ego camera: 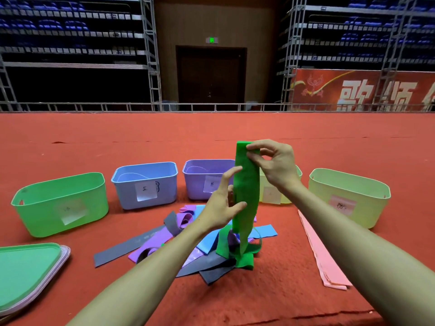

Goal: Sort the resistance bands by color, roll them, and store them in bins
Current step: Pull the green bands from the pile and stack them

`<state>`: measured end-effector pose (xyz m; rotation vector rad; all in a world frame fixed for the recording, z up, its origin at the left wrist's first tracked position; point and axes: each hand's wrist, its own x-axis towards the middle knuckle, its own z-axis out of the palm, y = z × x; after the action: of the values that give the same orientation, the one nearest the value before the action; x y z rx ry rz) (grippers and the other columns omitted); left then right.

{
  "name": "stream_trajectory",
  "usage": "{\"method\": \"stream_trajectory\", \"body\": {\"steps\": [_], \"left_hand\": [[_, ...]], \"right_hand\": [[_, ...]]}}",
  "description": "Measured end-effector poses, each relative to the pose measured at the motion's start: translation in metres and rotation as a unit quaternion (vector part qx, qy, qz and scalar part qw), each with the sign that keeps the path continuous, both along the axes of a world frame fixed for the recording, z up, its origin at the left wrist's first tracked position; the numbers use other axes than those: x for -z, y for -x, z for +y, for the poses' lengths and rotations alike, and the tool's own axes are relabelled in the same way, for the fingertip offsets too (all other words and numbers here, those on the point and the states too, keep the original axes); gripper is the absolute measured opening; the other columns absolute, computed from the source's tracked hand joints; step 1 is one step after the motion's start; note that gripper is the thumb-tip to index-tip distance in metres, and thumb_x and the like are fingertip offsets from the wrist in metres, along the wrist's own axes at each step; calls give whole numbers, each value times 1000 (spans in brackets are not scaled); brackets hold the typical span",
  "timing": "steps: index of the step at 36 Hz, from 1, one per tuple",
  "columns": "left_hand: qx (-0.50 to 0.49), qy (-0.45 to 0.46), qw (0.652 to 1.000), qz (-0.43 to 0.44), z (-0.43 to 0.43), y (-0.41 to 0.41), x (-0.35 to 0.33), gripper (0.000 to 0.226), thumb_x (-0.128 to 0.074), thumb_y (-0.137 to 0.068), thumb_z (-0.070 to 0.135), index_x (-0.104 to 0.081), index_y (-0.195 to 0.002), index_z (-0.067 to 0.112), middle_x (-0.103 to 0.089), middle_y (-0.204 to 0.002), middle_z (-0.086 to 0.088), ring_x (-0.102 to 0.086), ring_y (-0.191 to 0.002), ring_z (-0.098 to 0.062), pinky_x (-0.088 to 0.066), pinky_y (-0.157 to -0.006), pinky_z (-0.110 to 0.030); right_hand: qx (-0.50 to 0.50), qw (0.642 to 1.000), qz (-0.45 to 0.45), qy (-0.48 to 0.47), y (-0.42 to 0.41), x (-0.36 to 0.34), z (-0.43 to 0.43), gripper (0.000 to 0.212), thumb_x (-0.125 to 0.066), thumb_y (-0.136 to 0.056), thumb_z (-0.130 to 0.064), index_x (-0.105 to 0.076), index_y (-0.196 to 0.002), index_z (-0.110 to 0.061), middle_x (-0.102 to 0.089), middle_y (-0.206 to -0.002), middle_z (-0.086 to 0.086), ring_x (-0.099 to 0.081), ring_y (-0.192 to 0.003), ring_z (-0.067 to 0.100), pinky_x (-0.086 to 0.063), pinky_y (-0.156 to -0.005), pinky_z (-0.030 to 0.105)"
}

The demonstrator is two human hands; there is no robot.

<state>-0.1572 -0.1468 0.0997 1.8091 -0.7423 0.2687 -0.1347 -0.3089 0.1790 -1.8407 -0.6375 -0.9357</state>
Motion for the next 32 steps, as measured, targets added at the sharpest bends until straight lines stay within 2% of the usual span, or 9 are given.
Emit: {"method": "stream_trajectory", "body": {"steps": [3, 10, 12, 15, 18, 21, 24, 27, 32], "left_hand": [[14, -2, 1000, 13, -4, 1, 3, 84, -62, -84, -4, -25, -135, 51, -67, -100, -17, -67, -90, -33, -54, -88, -47], [33, 11, 998, 44, -12, 7, 14, 89, -65, -82, -3, -25, -137, 54, -68, -98, -20, -66, -92, -36, -54, -89, -46], [33, 23, 998, 50, -14, 11, 19, 89, -66, -82, -2, -25, -134, 57, -69, -103, -15, -67, -94, -29, -55, -90, -41], [40, 26, 996, 79, -16, 18, 32, 89, -67, -81, -1, -25, -135, 57, -70, -104, -10, -69, -93, -28, -57, -84, -46], [41, 17, 994, 100, -16, 24, 49, 89, -67, -81, 1, -23, -136, 55, -71, -98, -9, -69, -82, -20, -58, -73, -36], [41, 9, 992, 117, -15, 31, 66, 88, -67, -80, 5, -22, -139, 52, -73, -95, -1, -68, -82, -17, -57, -80, -39], [32, 29, 989, 140, -16, 41, 78, 86, -67, -80, -3, -28, -137, 48, -69, -98, 10, -69, -91, -13, -56, -83, -32], [31, 31, 986, 162, -16, 51, 92, 82, -67, -80, -6, -31, -137, 42, -69, -109, -1, -68, -98, -14, -56, -82, -30], [34, -1, 982, 187, -18, 66, 118, 79, -65, -80, -9, -35, -133, 39, -66, -112, -6, -68, -96, -14, -56, -81, -29]], "right_hand": [[3, 1000, -21, -13, -2, -13, 0, 24, -71, -79, 2, -71, -93, -17, -70, -87, -2, -65, -78, 8, -53, -73, 23], [1, 998, -25, -61, -2, -41, -3, 19, -71, -80, -1, -72, -93, -16, -71, -88, 2, -65, -75, 12, -55, -71, 27], [3, 998, -19, -64, -2, -43, -5, 19, -71, -79, 0, -72, -92, -14, -71, -87, 2, -64, -74, 11, -54, -72, 28], [2, 997, -1, -71, 1, -39, -10, 18, -71, -79, 0, -72, -92, -13, -71, -88, 4, -66, -75, 14, -56, -73, 30], [1, 996, 19, -92, 5, -32, -13, 17, -71, -80, 2, -72, -93, -9, -71, -87, 3, -65, -74, 13, -56, -70, 27], [4, 992, 30, -119, 9, -27, -15, 16, -69, -81, 4, -72, -95, -2, -70, -84, 1, -63, -70, 3, -53, -67, 19], [13, 992, 41, -122, 12, -22, -19, 16, -69, -81, 5, -71, -95, -2, -69, -84, -1, -62, -68, 0, -53, -66, 18], [22, 992, 61, -112, 16, -12, -25, 17, -69, -81, 4, -72, -95, -5, -69, -85, 0, -61, -71, 8, -54, -68, 24], [49, 990, 88, -99, 20, 10, -37, 17, -69, -81, 4, -72, -94, -7, -69, -84, 2, -58, -63, -5, -52, -64, 18]]}}
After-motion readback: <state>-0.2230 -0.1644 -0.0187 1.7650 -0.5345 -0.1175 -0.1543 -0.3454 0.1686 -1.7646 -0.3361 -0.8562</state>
